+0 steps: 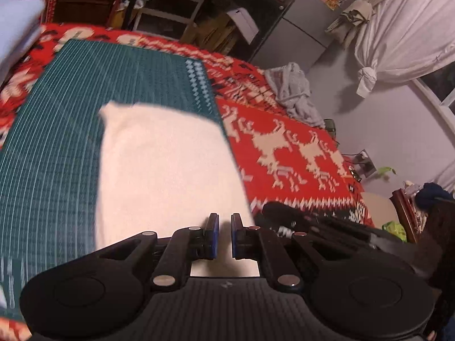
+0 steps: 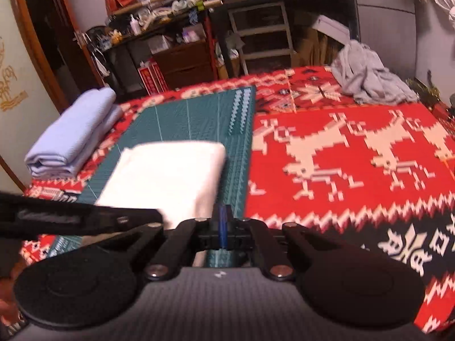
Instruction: Fold clothes
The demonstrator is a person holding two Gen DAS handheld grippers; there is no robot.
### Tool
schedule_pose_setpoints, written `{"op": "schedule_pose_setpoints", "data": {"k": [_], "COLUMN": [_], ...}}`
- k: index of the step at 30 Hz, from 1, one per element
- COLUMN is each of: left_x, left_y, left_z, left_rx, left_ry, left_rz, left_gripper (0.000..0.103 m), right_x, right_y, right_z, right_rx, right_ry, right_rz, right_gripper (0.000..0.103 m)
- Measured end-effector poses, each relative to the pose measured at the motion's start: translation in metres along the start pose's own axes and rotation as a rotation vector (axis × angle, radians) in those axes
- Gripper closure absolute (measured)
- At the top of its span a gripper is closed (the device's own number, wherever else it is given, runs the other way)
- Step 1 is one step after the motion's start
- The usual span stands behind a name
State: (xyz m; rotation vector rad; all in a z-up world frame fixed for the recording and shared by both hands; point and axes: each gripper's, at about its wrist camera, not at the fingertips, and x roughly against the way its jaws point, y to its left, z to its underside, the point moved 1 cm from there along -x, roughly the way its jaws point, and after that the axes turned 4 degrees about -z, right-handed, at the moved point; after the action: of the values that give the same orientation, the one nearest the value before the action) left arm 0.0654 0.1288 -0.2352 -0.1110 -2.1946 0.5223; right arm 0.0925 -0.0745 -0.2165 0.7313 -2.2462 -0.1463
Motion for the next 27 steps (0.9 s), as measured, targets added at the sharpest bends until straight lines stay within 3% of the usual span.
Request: {"op": "schedule_pose_setpoints", "data": {"k": [9,13,18,20,22,23,26,27], "left_x": [0.026,0.042,0.050,0.050,0.051,0.050,0.043,0.040], "left_y": [0.016,0.024,0.045,0.053,0.060,0.063,0.071,0.073], "left_z": [0.036,0.039,0.026,0.020,0.013,0.010,0.001,-0.001], "left_rx": [-0.001,-0.016,0.012,0.026,0.031,0.030,0.035,0.037], "left_ry": [0.007,-0.030,-0.075,-0.088,-0.108,-0.113,-0.102,-0.090], "left_rz": [0.016,-0.001,-0.046,-0.060,-0.070,-0.078,-0.084,-0.077], "left_gripper": [0.096,0.096,0.096,0.089,0.070,0.067,0.068,0.073], "right_x": [0.018,0.035,0.028,0.017,0.005,-0.002,-0.019,-0.025], "right_y": [0.023,0.022,0.019,0.016,0.012,0.010,0.004,0.000], "right_z": [0.045,0.043,0.015,0.002,-0.009,-0.014,-0.024,-0.026], "right_rx": [0.057,0.030,-0.030,-0.068,-0.113,-0.134,-0.178,-0.202], "right_ry": [0.092,0.049,0.000,-0.005,0.000,0.007,0.025,0.035], "right_rz": [0.008,0.023,-0.005,-0.021,-0.045,-0.056,-0.063,-0.064], "right_gripper": [0.102,0.101,0.097,0.091,0.083,0.082,0.081,0.081]}}
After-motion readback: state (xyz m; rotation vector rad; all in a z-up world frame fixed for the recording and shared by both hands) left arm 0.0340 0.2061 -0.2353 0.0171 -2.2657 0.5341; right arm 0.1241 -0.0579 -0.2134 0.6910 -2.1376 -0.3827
